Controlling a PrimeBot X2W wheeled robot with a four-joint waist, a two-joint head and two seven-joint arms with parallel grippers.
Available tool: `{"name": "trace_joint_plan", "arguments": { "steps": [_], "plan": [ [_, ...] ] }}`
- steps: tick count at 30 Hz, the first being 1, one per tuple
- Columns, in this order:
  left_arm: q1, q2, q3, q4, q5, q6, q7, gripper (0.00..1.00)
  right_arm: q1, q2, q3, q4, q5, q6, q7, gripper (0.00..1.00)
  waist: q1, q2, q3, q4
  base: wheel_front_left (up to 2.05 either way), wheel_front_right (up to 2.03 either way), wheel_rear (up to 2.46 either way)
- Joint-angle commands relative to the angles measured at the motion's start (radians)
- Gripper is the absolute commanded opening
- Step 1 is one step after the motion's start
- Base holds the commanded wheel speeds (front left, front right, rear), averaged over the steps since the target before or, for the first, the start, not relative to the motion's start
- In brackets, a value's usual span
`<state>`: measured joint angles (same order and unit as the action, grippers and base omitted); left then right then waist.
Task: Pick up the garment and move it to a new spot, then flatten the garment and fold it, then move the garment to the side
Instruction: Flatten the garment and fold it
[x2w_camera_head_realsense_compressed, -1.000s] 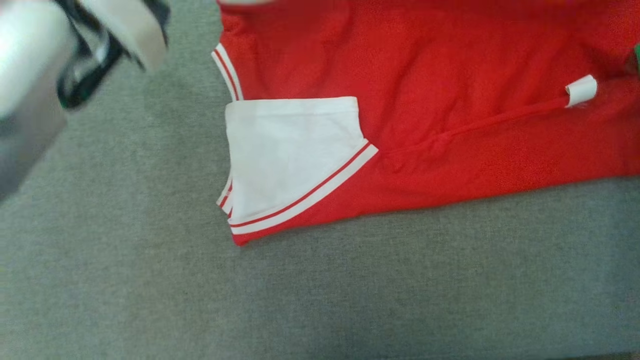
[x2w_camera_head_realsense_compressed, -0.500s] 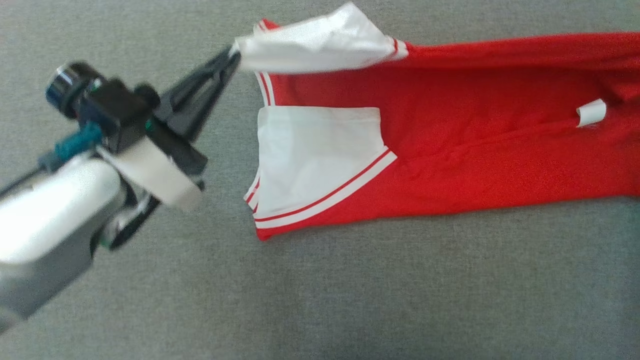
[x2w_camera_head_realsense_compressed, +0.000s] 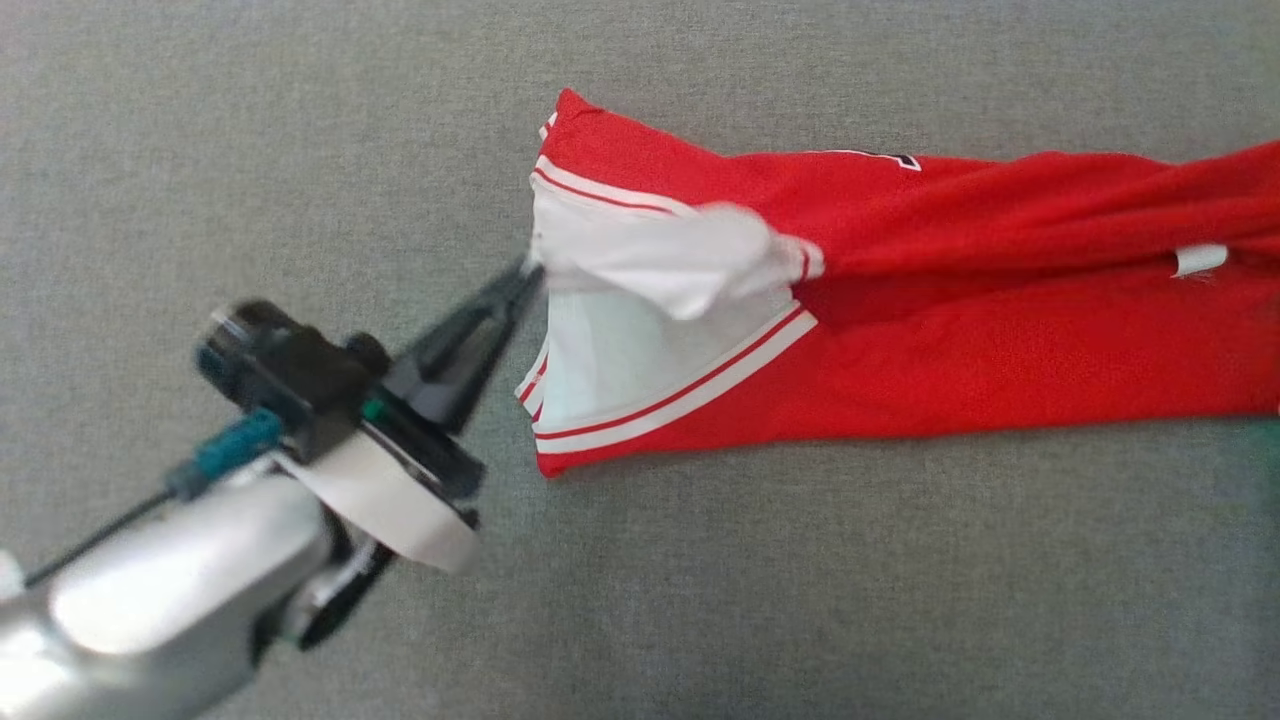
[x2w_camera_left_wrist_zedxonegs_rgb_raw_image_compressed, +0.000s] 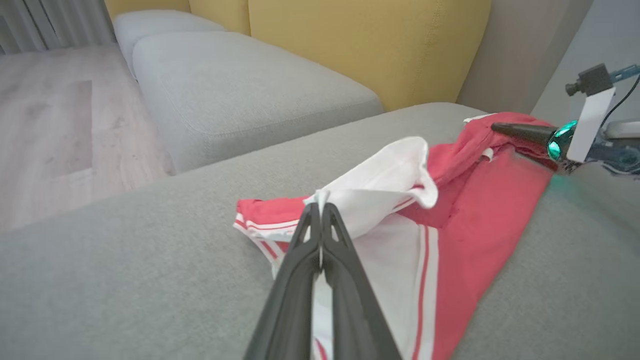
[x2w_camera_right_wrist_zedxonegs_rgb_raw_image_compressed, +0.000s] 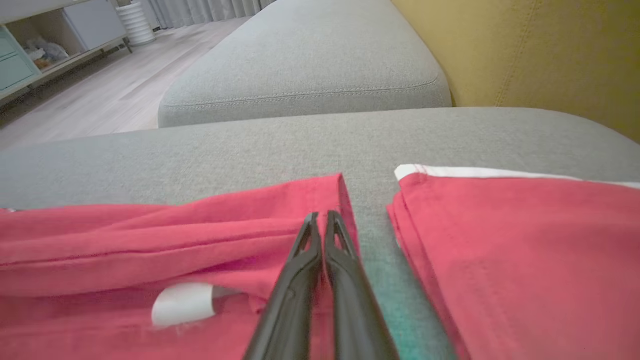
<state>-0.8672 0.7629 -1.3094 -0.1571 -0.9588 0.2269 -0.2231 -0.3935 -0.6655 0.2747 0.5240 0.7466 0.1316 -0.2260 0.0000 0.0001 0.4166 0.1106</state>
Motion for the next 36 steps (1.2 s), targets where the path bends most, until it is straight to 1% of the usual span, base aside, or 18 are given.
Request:
{"name": "trace_joint_plan", "arguments": {
  "steps": [1, 2, 3, 4, 5, 7, 8, 9, 11, 15, 16, 19, 21, 23, 26, 32, 36],
  "plan": [
    [0.015, 0.004, 0.039, 0.004, -0.011, -0.007, -0.015, 0.0, 0.039, -0.021, -0.018, -0.019, -0.019, -0.001, -0.01, 1.0, 0.0, -0.0001, -0.002, -0.002, 0.0, 0.0, 0.0],
    [0.031, -0.01, 0.038, 0.02, -0.012, -0.012, -0.018, 0.01, 0.048, -0.017, -0.03, -0.019, -0.028, -0.001, -0.013, 1.0, 0.0, -0.0001, -0.004, -0.004, 0.0, 0.0, 0.0],
    [0.046, -0.024, 0.037, 0.037, -0.01, -0.016, -0.021, 0.24, 0.059, -0.012, -0.045, -0.019, -0.037, -0.001, -0.016, 1.0, 0.0, -0.0001, -0.008, -0.006, 0.0, 0.0, 0.0],
    [0.061, -0.038, 0.037, 0.053, -0.008, -0.017, -0.024, 0.56, 0.071, -0.005, -0.064, -0.021, -0.043, -0.001, -0.019, 1.0, 0.0, -0.0001, -0.013, -0.008, 0.0, 0.0, 0.0],
    [0.076, -0.053, 0.038, 0.067, -0.006, -0.015, -0.028, 1.0, 0.085, 0.004, -0.084, -0.023, -0.049, -0.001, -0.022, 1.0, 0.0, -0.0001, -0.018, -0.011, 0.0, 0.0, 0.0],
    [0.108, -0.079, 0.049, 0.094, 0.007, 0.002, -0.034, 1.0, 0.121, 0.019, -0.114, -0.032, -0.071, -0.001, -0.026, 1.0, 0.0, -0.0001, -0.033, -0.017, 0.0, 0.0, 0.0],
    [0.108, -0.079, 0.049, 0.094, 0.007, 0.002, -0.034, 1.0, 0.121, 0.019, -0.114, -0.032, -0.071, -0.001, -0.026, 1.0, 0.0, -0.0001, -0.033, -0.017, 0.0, 0.0, 0.0],
    [0.126, -0.09, 0.055, 0.107, 0.022, 0.017, -0.036, 1.0, 0.139, 0.031, -0.129, -0.041, -0.082, -0.001, -0.027, 1.0, 0.0, -0.0001, -0.043, -0.02, 0.0, 0.0, 0.0],
    [0.167, -0.118, 0.096, 0.125, 0.063, 0.065, -0.038, 1.0, 0.175, 0.064, -0.156, -0.063, -0.096, -0.001, -0.029, 1.0, 0.0, -0.0001, -0.061, -0.026, 0.0, 0.0, 0.0],
    [0.298, -0.195, 0.253, 0.125, 0.215, 0.195, -0.038, 1.0, 0.221, 0.142, -0.202, -0.113, -0.103, -0.001, -0.03, 1.0, 0.0, -0.0001, -0.1, -0.03, 0.0, 0.0, 0.0],
    [0.336, -0.218, 0.292, 0.122, 0.259, 0.221, -0.038, 1.0, 0.225, 0.162, -0.216, -0.12, -0.105, -0.001, -0.029, 1.0, 0.0, -0.0001, -0.11, -0.027, 0.0, 0.0, 0.0],
    [0.446, -0.284, 0.388, 0.113, 0.385, 0.274, -0.038, 1.0, 0.216, 0.204, -0.258, -0.122, -0.124, -0.001, -0.02, 1.0, 0.0, -0.0001, -0.137, -0.011, 0.0, 0.0, 0.0],
    [0.509, -0.329, 0.442, 0.104, 0.462, 0.295, -0.038, 1.0, 0.193, 0.222, -0.29, -0.106, -0.153, -0.001, -0.008, 1.0, 0.0, -0.0001, -0.154, 0.006, 0.0, 0.0, 0.0],
    [0.565, -0.368, 0.484, 0.092, 0.531, 0.303, -0.038, 1.0, 0.159, 0.238, -0.331, -0.073, -0.184, -0.001, 0.017, 1.0, 0.0, -0.0001, -0.167, 0.025, 0.0, 0.0, 0.0],
    [0.629, -0.417, 0.527, 0.081, 0.609, 0.29, -0.039, 1.0, 0.089, 0.247, -0.39, 0.003, -0.253, -0.001, 0.074, 1.0, 0.0, -0.0001, -0.179, 0.054, 0.0, 0.0, 0.0],
    [0.695, -0.482, 0.578, 0.09, 0.7, 0.225, -0.039, 1.0, -0.029, 0.232, -0.479, 0.171, -0.4, -0.001, 0.196, 1.0, 0.0, -0.0001, -0.194, 0.108, 0.0, 0.0, 0.0],
    [0.723, -0.515, 0.616, 0.093, 0.734, 0.191, -0.039, 1.0, -0.039, 0.229, -0.501, 0.221, -0.454, -0.001, 0.257, 1.0, 0.0, -0.0001, -0.198, 0.114, 0.0, 0.0, 0.0]
  ]
}}
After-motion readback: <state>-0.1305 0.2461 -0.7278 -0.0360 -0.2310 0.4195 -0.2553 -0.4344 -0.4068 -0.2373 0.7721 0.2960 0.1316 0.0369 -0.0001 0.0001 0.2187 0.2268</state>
